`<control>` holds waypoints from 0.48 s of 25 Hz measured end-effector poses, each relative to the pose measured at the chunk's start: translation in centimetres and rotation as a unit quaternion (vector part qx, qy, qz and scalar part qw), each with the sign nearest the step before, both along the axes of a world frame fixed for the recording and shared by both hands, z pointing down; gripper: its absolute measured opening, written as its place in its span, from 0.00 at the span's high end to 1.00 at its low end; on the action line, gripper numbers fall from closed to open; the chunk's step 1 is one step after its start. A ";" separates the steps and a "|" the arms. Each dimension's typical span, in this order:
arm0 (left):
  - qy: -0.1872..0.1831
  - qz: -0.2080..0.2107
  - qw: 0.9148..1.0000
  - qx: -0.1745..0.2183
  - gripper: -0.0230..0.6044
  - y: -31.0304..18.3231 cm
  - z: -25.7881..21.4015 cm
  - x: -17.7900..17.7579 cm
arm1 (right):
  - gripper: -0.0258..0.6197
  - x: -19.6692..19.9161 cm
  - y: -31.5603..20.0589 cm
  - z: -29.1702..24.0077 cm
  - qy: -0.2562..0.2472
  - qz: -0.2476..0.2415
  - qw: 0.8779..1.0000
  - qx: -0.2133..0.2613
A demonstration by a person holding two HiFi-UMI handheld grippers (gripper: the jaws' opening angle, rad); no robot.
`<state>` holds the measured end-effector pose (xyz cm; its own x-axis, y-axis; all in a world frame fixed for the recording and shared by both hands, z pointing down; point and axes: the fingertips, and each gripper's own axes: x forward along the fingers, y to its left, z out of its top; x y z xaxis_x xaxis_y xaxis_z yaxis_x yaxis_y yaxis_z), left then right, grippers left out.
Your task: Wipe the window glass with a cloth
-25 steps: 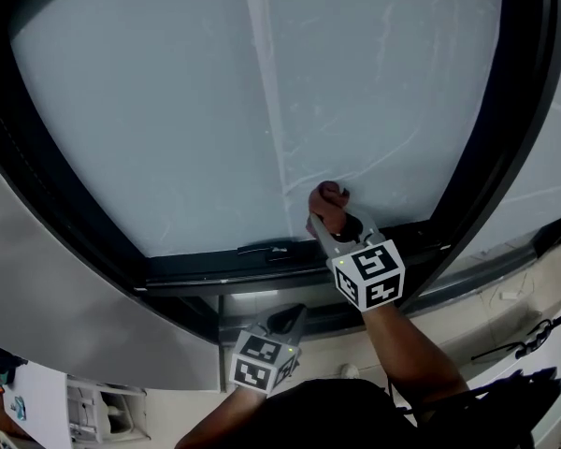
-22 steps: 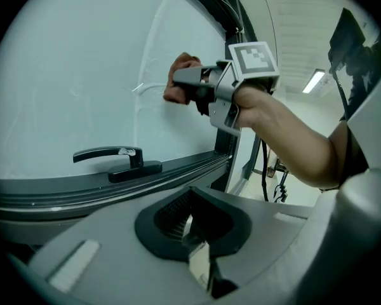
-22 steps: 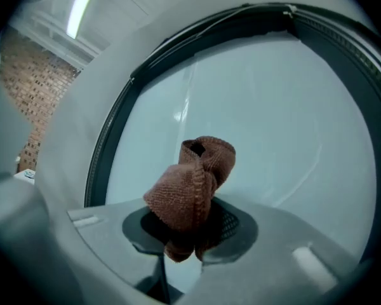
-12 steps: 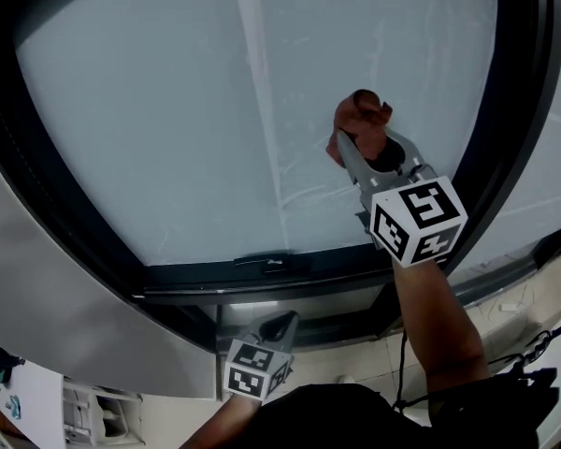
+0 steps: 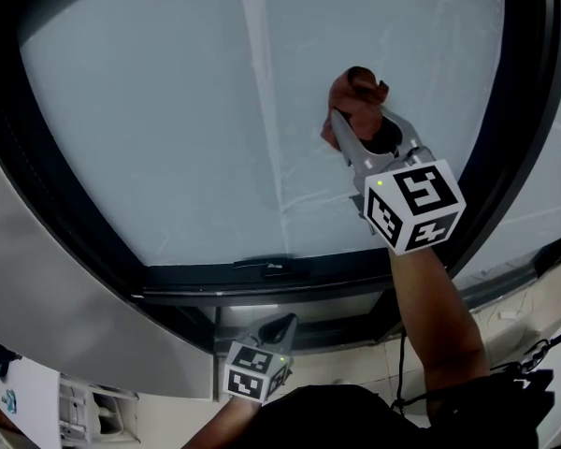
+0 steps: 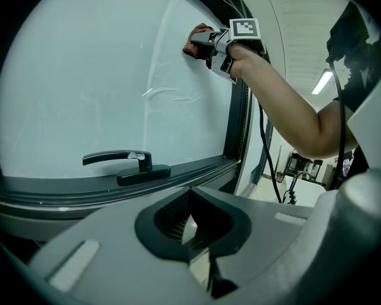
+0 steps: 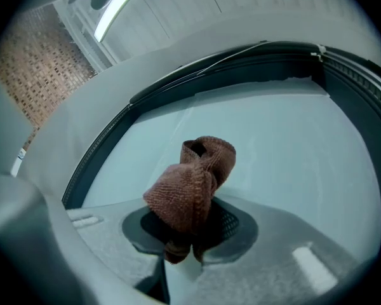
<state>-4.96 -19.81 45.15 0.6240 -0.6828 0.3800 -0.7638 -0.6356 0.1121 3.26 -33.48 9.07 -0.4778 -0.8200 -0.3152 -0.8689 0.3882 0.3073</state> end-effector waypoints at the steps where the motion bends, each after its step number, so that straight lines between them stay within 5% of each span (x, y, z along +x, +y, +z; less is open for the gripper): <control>1: 0.000 0.000 1.000 0.000 0.94 0.0 0.1 0.0 | 0.83 0.0 0.0 0.1 0.000 0.000 1.000 0.002; 12: 0.001 0.020 1.000 -0.018 0.94 0.6 0.6 1.0 | 0.83 0.2 -0.2 3.0 0.000 0.009 1.000 -0.005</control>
